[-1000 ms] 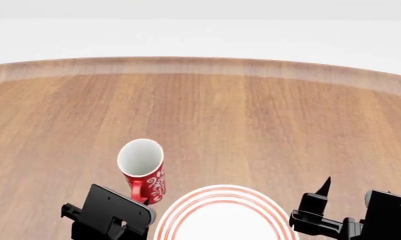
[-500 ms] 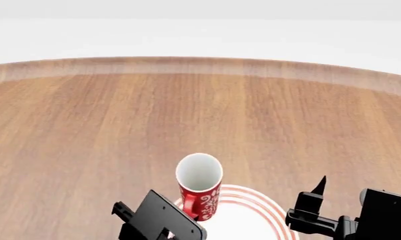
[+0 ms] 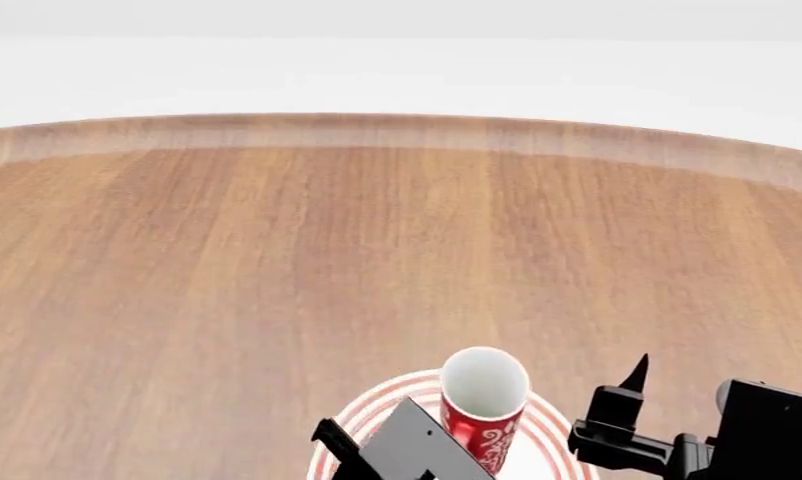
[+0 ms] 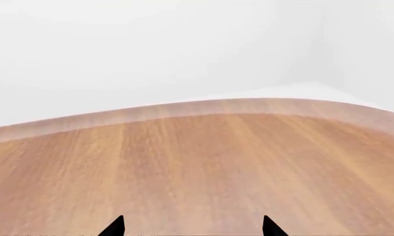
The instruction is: Pick up the red mug and put it on the plate
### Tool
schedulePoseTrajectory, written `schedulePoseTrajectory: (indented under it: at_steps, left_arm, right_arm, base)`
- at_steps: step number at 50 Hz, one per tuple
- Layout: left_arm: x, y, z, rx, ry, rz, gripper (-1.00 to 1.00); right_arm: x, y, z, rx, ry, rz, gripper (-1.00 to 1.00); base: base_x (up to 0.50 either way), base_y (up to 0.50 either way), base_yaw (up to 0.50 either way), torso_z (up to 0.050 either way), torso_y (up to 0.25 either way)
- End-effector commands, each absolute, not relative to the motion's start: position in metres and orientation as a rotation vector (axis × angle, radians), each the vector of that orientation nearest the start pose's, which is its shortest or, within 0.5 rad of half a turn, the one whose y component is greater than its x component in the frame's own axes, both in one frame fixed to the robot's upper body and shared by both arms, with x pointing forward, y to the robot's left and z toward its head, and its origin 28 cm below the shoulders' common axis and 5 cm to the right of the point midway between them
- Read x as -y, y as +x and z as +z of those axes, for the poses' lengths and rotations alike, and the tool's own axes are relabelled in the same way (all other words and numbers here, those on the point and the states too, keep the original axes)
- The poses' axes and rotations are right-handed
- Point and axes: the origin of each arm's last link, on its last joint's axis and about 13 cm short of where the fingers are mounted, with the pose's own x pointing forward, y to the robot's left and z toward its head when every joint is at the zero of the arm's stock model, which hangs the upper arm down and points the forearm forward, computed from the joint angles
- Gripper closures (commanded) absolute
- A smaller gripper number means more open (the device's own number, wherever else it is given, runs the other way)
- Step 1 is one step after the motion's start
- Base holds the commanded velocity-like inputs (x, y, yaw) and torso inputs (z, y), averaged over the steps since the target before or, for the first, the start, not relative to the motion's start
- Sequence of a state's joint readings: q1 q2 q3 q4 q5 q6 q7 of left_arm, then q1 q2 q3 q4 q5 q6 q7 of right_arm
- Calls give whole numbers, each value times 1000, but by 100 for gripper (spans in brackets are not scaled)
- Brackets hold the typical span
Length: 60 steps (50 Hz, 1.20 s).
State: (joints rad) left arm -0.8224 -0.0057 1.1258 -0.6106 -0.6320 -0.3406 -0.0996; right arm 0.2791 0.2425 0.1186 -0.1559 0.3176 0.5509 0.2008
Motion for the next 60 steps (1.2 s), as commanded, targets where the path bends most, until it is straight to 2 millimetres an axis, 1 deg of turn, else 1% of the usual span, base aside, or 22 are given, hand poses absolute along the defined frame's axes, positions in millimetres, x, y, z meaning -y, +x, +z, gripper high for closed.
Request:
schedulePoseTrajectory:
  at_steps: [1,19,28,54,55,60]
  left_arm:
    - [-79,314,37,-429,351,-662,100]
    - [-83,314,35,-486,387,-656,100]
    - [-86,311,32,-560,409,-655,100]
    - [-91,307,26,-664,408,-671,100]
    - [-91,306,25,-664,425,-671,-100]
    - [-92,307,25,-663,429,-654,-100]
  right_arm:
    - [167,262,85,-101,83,-234,-100]
    - [167,262,82,-104,83,-234,-100]
    - [166,262,83,-103,85,-231,-100]
    - [166,264,77,-109,90,-228,-100]
    - [166,264,77,-109,91,-227,-100]
    - [166,266,74,-114,93,-226,-100]
  base:
    - [0,0,0,0,0]
    - [0,0,0,0,1]
    - [0,0,0,0,0]
    - [0,0,0,0,0]
    - [0,0,0,0,0]
    - [0,0,0,0,0]
